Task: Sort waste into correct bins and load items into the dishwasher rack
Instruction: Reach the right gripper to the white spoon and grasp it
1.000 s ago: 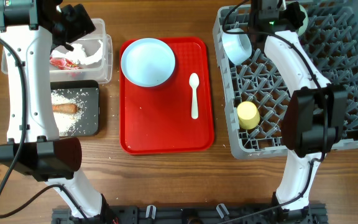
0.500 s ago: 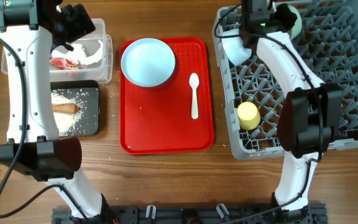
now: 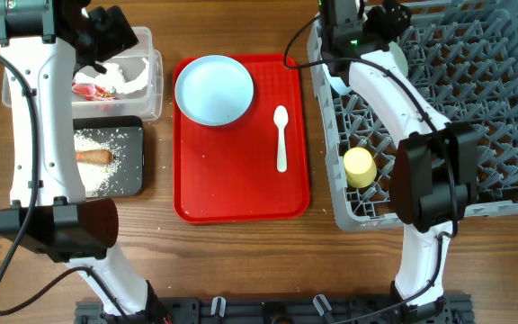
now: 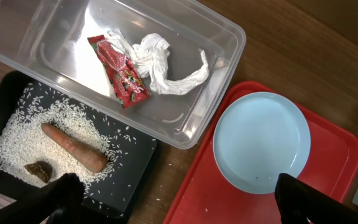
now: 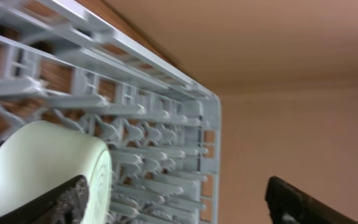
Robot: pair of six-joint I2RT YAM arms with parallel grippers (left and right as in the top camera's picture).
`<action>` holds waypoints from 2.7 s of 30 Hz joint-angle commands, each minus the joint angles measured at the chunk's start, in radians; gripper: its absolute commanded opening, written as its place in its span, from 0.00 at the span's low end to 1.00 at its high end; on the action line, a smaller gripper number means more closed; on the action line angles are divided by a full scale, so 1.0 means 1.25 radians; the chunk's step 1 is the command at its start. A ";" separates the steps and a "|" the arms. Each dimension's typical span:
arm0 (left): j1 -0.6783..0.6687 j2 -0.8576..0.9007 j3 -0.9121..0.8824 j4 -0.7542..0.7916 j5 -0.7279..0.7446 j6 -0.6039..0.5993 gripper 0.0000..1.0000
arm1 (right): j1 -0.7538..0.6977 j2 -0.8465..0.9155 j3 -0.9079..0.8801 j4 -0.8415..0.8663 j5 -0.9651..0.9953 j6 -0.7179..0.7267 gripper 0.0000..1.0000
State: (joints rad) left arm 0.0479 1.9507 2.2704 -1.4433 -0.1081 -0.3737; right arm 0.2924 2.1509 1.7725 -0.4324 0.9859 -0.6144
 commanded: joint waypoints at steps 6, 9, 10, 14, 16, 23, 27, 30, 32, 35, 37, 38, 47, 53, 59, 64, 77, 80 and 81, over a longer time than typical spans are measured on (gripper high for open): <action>0.001 0.007 0.000 0.000 -0.010 -0.010 1.00 | 0.029 -0.117 0.002 -0.053 -0.275 0.220 1.00; 0.001 0.007 0.000 0.000 -0.011 -0.010 1.00 | 0.041 -0.179 0.002 -0.146 -0.475 0.314 1.00; 0.001 0.007 0.000 0.000 -0.011 -0.010 1.00 | 0.045 -0.197 0.002 -0.176 -0.554 0.336 0.99; 0.001 0.007 0.000 0.000 -0.010 -0.010 1.00 | 0.053 -0.237 0.002 -0.255 -1.056 0.443 0.84; 0.001 0.007 0.000 0.000 -0.010 -0.010 1.00 | 0.055 -0.225 0.000 -0.257 -1.190 0.513 0.76; 0.001 0.007 0.000 0.000 -0.010 -0.010 1.00 | 0.089 -0.132 0.000 -0.372 -1.002 0.673 0.67; 0.001 0.007 0.000 0.000 -0.010 -0.010 1.00 | 0.104 -0.048 0.000 -0.418 -1.001 0.797 0.62; 0.001 0.007 0.000 0.000 -0.010 -0.010 1.00 | 0.109 -0.008 0.000 -0.445 -1.001 0.846 0.58; 0.001 0.007 0.000 0.000 -0.010 -0.010 1.00 | 0.113 0.010 0.000 -0.468 -0.995 0.876 0.55; 0.001 0.007 0.000 0.000 -0.011 -0.010 1.00 | 0.127 0.027 -0.001 -0.483 -0.944 0.928 0.52; 0.001 0.007 0.000 0.000 -0.010 -0.010 1.00 | 0.142 0.046 -0.001 -0.480 -0.929 0.941 0.50; 0.001 0.007 0.000 0.000 -0.010 -0.010 1.00 | 0.149 0.059 -0.001 -0.476 -0.927 0.956 0.49; 0.001 0.007 0.000 0.000 -0.010 -0.010 1.00 | 0.150 0.096 -0.001 -0.441 -0.927 0.976 0.43; 0.001 0.007 0.000 0.000 -0.010 -0.010 1.00 | 0.150 0.115 -0.001 -0.423 -0.936 0.975 0.38; 0.001 0.007 0.000 0.000 -0.011 -0.010 1.00 | 0.150 0.135 -0.001 -0.395 -0.902 0.951 0.35; 0.001 0.007 0.000 0.000 -0.011 -0.010 1.00 | 0.151 0.169 -0.001 -0.374 -0.947 0.928 0.17; 0.001 0.007 0.000 0.000 -0.010 -0.010 1.00 | 0.151 0.166 0.011 -0.360 -0.974 0.911 0.04; 0.001 0.007 0.000 0.000 -0.010 -0.010 1.00 | 0.151 0.174 0.010 -0.374 -0.915 0.960 0.04; 0.001 0.007 0.000 0.000 -0.010 -0.010 1.00 | 0.153 0.182 0.010 -0.369 -0.913 0.962 0.04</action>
State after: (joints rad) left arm 0.0479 1.9507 2.2704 -1.4433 -0.1081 -0.3737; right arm 0.4808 2.2940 1.7966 -0.8814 -0.2298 0.5488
